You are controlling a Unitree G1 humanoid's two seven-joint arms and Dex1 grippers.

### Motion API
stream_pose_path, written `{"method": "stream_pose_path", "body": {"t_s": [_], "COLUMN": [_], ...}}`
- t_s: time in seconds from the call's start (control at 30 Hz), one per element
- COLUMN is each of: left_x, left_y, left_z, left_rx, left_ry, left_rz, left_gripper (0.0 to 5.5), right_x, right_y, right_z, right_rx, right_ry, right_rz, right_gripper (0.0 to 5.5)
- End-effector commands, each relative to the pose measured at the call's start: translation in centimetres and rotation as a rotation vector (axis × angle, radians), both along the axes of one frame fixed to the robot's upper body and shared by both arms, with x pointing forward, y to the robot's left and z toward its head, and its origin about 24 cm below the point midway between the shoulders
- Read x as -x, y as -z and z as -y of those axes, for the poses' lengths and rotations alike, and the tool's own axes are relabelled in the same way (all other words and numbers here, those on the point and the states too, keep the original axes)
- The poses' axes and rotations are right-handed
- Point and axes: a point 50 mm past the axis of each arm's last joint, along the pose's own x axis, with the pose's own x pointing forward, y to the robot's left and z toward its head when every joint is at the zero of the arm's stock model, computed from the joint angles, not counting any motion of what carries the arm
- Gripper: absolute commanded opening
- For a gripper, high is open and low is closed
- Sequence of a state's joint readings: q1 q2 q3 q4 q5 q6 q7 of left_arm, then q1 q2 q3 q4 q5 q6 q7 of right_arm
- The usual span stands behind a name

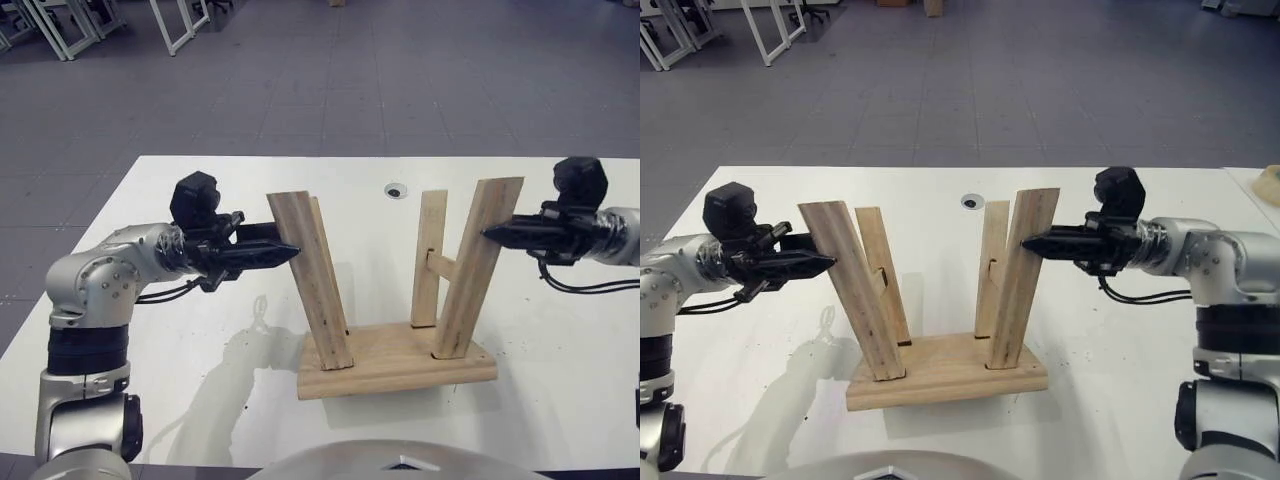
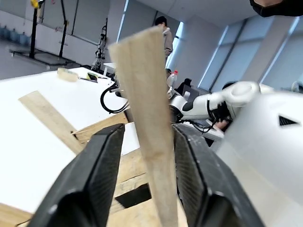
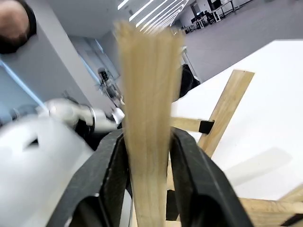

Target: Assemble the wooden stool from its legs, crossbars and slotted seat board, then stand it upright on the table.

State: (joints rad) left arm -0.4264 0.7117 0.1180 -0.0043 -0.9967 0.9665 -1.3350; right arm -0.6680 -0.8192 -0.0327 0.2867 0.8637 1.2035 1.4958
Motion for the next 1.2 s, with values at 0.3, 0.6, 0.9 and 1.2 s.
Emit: {"method": "stream_pose_path", "body": {"t_s": [0.3, 0.6, 0.9, 1.2], "left_x": [-4.8, 2.0, 9.6, 8.7], "left_y": [6.4, 5.2, 7.3, 8.1], "left_z": [-2.2, -5.2, -2.9, -0.6], "left_rx": [0.161, -0.069, -0.489, -0.496], "left_ry": [-0.345, -0.547, -0.273, -0.202], "left_rz": [-0.582, -0.126, 0.209, 0.312], "left_gripper": [2.72, 2.72, 3.18, 3.38], "right_x": [-4.7, -0.9, 4.8, 6.5], "right_y": [6.4, 4.6, 7.1, 7.8], "right_z": [0.4, 5.6, 5.5, 2.9], "right_rx": [0.029, 0.126, 0.644, 0.725], "right_ry": [0.338, 0.441, 0.257, 0.010], "right_rz": [-0.461, -0.205, 0.235, 0.381], "right_gripper": [2.56, 2.56, 2.59, 2.59]}}
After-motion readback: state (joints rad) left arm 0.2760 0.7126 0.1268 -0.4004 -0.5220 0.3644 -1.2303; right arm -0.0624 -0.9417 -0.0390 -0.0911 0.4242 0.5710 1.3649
